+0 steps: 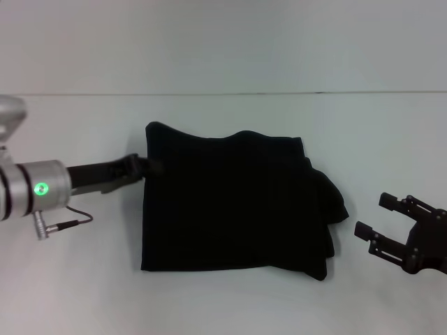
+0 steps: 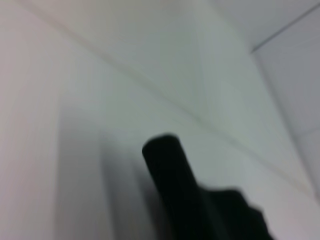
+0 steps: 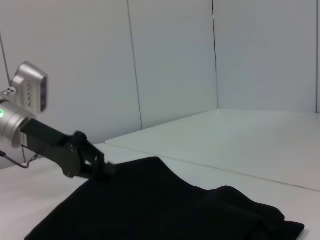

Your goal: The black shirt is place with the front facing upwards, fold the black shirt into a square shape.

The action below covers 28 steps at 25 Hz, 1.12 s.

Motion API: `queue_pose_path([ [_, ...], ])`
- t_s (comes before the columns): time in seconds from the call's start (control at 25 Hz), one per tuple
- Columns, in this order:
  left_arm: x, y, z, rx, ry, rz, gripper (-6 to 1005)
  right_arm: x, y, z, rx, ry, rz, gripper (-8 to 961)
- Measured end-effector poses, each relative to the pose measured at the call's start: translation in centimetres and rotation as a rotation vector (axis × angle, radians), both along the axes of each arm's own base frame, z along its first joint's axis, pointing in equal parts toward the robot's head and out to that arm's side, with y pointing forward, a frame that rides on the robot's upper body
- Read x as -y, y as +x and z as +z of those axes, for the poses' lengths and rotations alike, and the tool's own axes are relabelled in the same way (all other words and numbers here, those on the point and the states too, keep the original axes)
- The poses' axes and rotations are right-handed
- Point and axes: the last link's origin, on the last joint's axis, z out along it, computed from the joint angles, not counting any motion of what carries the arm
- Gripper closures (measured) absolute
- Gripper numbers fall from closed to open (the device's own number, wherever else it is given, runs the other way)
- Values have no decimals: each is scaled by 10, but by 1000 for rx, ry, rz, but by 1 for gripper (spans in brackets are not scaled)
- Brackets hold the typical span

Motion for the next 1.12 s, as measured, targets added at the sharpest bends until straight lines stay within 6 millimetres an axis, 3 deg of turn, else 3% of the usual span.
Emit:
queue_pose_path([
  [0.32, 16, -13, 24, -14, 123, -113, 692, -5, -3, 2, -17, 27, 0, 157],
  [0.52, 37, 0, 28, -78, 164, -439, 599, -17, -15, -4, -30, 35, 30, 157],
  [0.84, 99, 13, 24, -78, 343, -914, 243, -60, -60, -45, 35, 12, 125, 157],
  [1.04, 112, 4, 20, -75, 381, -902, 57, -81, -79, -70, 105, -12, 113, 158],
  [1.12, 118, -2, 19, -79, 397, -880, 56, -87, -80, -76, 141, -19, 85, 158],
])
